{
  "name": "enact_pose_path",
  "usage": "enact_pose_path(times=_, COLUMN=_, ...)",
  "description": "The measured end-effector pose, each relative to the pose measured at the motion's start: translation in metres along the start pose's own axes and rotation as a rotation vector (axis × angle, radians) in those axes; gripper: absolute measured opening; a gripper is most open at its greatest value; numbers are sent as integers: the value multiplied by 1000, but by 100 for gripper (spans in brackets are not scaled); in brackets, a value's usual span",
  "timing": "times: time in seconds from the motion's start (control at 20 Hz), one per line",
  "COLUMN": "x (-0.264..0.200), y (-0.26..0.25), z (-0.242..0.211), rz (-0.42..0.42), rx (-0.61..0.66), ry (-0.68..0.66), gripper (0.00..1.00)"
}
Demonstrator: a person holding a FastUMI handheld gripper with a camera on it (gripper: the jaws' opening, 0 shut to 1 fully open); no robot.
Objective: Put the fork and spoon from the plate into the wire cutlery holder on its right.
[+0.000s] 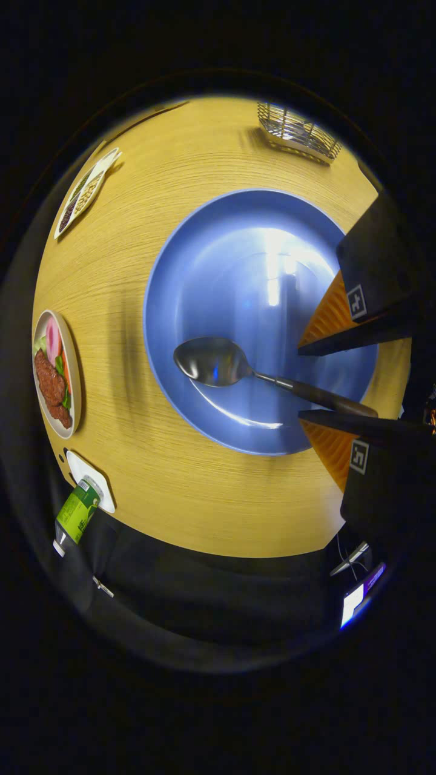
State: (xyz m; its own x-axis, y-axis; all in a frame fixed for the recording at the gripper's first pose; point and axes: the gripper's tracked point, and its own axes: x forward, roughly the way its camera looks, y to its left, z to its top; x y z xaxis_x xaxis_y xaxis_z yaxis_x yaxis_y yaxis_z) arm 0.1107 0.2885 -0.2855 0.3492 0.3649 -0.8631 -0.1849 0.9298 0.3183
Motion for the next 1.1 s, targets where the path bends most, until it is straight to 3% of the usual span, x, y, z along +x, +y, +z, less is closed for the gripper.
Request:
enact_pose_path(times=0.05, x=1, y=0, z=-4, rz=1, rx=9, ry=11, gripper=41)
enact_pose_path(times=0.1, x=2, y=0, z=-8, rz=13, rx=5, ry=24, gripper=33)
enact_pose_path(times=0.2, x=3, y=0, z=-13, rz=25, rx=-15, ry=33, gripper=31)
enact_pose_path(times=0.35, x=-4, y=-7, z=-5, rz=46, rx=-10, ry=-33, gripper=14)
enact_pose_path(times=0.55, x=-17, y=-11, z=8, rz=104, rx=10, ry=-100, gripper=8)
enact_pose_path(times=0.85, x=-43, y=-18, z=8, rz=141, rx=-1, ry=-118, gripper=8)
enact_pose_path(times=1.1, x=-101, y=-37, z=4, rz=177, rx=37, ry=-156, gripper=8)
